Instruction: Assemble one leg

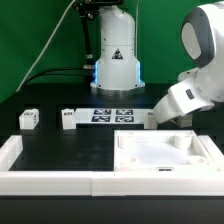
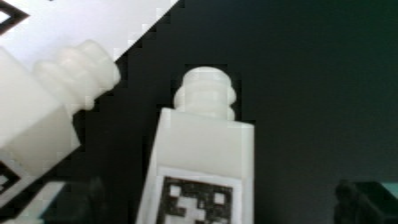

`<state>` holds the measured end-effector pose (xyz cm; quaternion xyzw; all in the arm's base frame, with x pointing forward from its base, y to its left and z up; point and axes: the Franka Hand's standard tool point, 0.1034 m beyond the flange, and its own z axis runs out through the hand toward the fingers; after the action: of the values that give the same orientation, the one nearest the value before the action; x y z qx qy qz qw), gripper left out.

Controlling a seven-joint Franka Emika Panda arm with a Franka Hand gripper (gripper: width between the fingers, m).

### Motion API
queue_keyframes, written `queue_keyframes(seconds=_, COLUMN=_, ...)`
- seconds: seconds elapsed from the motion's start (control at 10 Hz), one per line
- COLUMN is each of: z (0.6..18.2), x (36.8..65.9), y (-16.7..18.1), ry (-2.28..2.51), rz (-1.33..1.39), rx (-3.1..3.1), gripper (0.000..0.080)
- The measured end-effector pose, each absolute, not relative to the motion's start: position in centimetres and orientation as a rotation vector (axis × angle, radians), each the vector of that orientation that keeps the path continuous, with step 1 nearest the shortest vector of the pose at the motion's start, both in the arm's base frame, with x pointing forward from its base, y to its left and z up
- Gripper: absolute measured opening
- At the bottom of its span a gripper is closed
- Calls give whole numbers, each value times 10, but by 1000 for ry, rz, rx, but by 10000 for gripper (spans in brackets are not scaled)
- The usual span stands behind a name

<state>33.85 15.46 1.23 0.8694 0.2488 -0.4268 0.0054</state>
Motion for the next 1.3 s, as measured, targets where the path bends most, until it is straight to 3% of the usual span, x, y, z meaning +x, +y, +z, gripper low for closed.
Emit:
queue_keyframes(seconds=0.1, z=12, x=338, y=155, ry=782, rz=-1338, rx=2722, gripper=553)
queue_keyframes(seconds=0.2, z=12, x=338, y=155, ry=782, rz=-1338, rx=2722, gripper=369)
queue_keyframes(seconds=0.3, z=12, x=338, y=155, ry=782, rz=-1338, rx=2722, gripper=369)
queue_keyframes(seconds=0.4, z=12, x=338, y=155, ry=782, rz=-1338, rx=2722, gripper=284)
queue_keyframes(seconds=0.8, z=12, x=338, y=155, ry=782, rz=-1338, rx=2722, gripper=284)
queue_keyframes(seconds=0.9, z=19, x=336, y=153, ry=770, rz=-1380, rx=2703, gripper=284)
queue_keyframes(seconds=1.3, z=77, x=349, y=151, ry=725, rz=-1494, rx=2637, gripper=285)
